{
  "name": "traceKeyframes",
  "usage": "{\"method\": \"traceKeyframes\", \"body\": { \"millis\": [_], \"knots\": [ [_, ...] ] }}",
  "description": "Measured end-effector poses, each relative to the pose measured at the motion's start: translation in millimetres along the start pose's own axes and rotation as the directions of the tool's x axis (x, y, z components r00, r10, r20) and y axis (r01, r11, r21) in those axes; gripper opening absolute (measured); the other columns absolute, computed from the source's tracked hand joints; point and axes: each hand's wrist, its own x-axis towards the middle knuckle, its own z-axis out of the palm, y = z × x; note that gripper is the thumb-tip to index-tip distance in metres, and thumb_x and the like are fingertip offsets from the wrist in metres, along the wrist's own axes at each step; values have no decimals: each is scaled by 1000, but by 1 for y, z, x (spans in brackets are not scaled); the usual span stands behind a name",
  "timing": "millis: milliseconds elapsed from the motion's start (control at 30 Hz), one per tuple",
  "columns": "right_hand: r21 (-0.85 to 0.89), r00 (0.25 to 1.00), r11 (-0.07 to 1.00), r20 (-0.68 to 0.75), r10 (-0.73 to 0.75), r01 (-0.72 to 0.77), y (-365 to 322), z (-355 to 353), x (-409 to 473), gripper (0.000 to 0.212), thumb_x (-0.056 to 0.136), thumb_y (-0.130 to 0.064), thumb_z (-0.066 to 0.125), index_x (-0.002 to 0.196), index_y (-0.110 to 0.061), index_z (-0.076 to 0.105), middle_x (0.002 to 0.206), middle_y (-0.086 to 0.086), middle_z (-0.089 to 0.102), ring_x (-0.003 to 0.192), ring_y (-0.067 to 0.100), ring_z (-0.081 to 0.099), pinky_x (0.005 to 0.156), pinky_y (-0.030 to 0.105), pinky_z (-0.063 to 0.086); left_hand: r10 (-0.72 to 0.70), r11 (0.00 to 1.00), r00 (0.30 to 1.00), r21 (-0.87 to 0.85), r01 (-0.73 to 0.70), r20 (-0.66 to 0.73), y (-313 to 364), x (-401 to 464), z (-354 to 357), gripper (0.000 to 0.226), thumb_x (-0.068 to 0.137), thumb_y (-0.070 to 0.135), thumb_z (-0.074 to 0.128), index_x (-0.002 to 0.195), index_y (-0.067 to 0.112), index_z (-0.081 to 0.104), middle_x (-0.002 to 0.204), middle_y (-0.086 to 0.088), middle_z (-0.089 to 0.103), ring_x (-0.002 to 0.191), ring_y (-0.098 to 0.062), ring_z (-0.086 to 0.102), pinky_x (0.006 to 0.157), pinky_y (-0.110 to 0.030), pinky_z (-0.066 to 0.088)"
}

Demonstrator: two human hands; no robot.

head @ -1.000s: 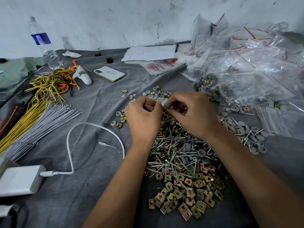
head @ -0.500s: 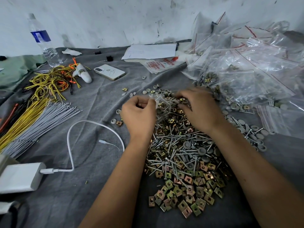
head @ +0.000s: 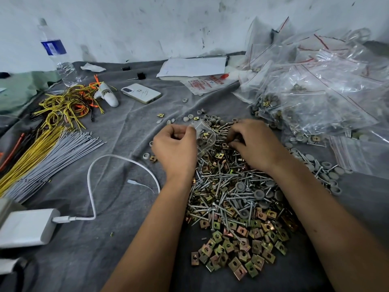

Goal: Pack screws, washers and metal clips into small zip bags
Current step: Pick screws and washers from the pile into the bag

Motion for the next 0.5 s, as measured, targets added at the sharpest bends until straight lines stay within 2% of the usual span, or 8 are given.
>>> {"method": "traceKeyframes", "body": {
  "millis": [100,233,300,433,500],
  "knots": [
    [112,992,992,-113,62,-49,1,-3,-1,17,81,-14,85,93,-20,74,78,-16,62,71,-7,59,64,10,43,8,1000,1000,4,-8,12,-1,1,0,15,83,13,74,69,15,69,53,7,58,50,-11,51,50,-27,41],
    [200,965,978,-243,102,-53,4,-5,-1,20,78,-18,88,94,-20,77,76,-15,67,68,-9,62,63,6,47,34,999,998,18,-35,61,1,-3,1,16,83,10,73,69,17,69,51,11,59,46,-5,50,47,-22,41],
    [238,960,971,-274,65,3,1,-6,-2,19,80,-16,85,98,-19,78,79,-16,68,71,-10,63,67,3,48,60,998,994,21,-62,95,2,-5,2,15,83,8,72,70,15,70,51,12,60,46,-1,50,46,-19,41],
    [279,945,946,-320,-69,163,-12,-7,-5,20,84,-12,82,103,-16,78,93,-9,75,82,-3,69,80,15,56,112,992,987,54,-118,115,2,-6,3,12,83,9,73,73,13,71,52,10,60,45,2,50,45,-15,40],
    [275,945,936,-298,-134,219,-17,-5,-6,24,83,-9,83,105,-15,78,98,-6,76,86,-1,70,80,11,54,122,989,985,70,-132,122,2,-6,4,13,84,10,73,72,16,70,51,12,59,45,1,50,46,-14,39]
  ]
}}
